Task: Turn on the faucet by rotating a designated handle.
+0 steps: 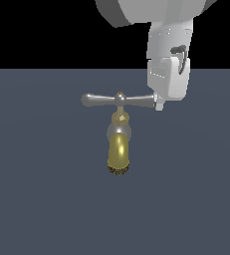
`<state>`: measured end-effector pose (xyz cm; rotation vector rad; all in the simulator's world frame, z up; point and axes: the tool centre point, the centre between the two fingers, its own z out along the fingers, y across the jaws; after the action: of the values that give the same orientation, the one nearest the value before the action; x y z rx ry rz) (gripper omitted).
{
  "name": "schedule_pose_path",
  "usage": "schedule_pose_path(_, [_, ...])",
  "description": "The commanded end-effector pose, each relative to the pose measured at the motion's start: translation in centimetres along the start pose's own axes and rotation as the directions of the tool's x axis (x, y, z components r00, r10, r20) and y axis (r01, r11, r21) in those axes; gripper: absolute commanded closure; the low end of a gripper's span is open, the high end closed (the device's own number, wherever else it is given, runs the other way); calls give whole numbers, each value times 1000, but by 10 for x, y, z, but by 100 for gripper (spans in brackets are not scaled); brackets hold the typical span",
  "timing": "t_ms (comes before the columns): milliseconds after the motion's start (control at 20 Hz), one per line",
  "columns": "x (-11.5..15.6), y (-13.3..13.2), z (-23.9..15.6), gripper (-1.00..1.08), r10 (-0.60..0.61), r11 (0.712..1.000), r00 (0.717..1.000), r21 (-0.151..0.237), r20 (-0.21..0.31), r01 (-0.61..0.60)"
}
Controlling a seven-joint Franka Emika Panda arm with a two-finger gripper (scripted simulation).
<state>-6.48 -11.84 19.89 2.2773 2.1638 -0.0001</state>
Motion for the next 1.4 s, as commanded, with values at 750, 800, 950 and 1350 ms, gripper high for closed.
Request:
schedule_pose_path(750, [-5,48,0,108,-1,1000,1000,0,0,1])
schedule_pose_path(800, [-5,50,0,108,-1,1000,1000,0,0,1])
schedule_pose_path(950, [-6,59,0,108,-1,1000,1000,0,0,1])
schedule_pose_path(1350, [-8,81,0,108,-1,1000,1000,0,0,1])
